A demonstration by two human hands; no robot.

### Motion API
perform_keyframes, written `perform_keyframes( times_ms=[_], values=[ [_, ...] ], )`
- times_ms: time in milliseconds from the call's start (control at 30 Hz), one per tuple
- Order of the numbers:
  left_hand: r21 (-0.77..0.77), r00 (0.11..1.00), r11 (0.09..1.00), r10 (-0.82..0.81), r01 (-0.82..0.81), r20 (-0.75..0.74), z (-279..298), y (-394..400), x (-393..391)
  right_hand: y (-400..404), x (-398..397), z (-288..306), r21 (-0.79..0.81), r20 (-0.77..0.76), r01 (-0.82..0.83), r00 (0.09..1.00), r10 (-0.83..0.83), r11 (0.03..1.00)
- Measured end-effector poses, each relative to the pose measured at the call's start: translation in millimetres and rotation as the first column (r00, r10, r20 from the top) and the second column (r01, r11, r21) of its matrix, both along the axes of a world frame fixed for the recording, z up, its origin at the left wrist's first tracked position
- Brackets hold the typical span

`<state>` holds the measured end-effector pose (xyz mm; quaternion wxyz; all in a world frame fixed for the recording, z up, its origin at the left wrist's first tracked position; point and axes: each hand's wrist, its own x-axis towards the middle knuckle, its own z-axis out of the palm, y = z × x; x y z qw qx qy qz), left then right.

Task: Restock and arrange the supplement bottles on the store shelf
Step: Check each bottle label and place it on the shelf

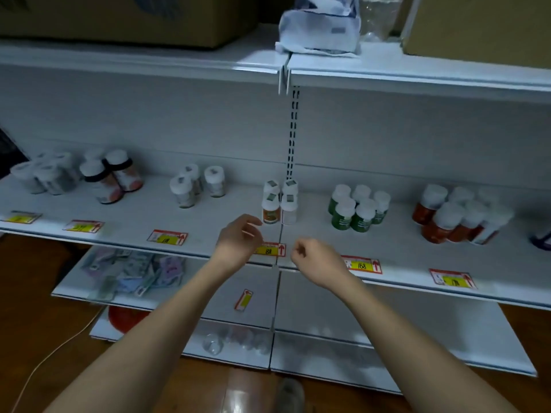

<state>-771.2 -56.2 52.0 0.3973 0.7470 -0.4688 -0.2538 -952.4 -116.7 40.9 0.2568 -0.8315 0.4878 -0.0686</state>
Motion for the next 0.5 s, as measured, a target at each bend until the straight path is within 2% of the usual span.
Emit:
perform_keyframes(
  times_ms=[133,233,367,433,500],
  values=[
    [-0.036,0.995,0.997,0.068,-0.071,-0.079,-15.3,-35.8,15.0,-33.1,11.7,-26.9,-0.102,0.093,0.077,0.993,-0.067,0.992],
    [-0.066,0.989,0.992,0.095,-0.103,-0.109,-28.7,-54.3,17.3,-47.0,15.1,-50.5,-0.184,0.102,0.105,0.991,-0.088,0.977],
    [-0.092,0.98,0.991,0.079,-0.097,-0.182,-37.7,-74.5,19.1,-65.4,21.6,-78.4,-0.159,0.036,0.044,0.999,-0.038,0.986],
    [-0.103,0.975,0.992,0.054,-0.078,-0.216,-38.7,-86.3,21.0,-70.5,25.2,-74.0,-0.088,0.003,0.079,0.997,-0.079,0.993],
    [-0.118,0.968,0.992,0.019,-0.05,-0.248,-41.6,-95.0,22.4,-71.8,25.1,-76.6,-0.088,-0.012,0.104,0.994,-0.106,0.991]
  ],
)
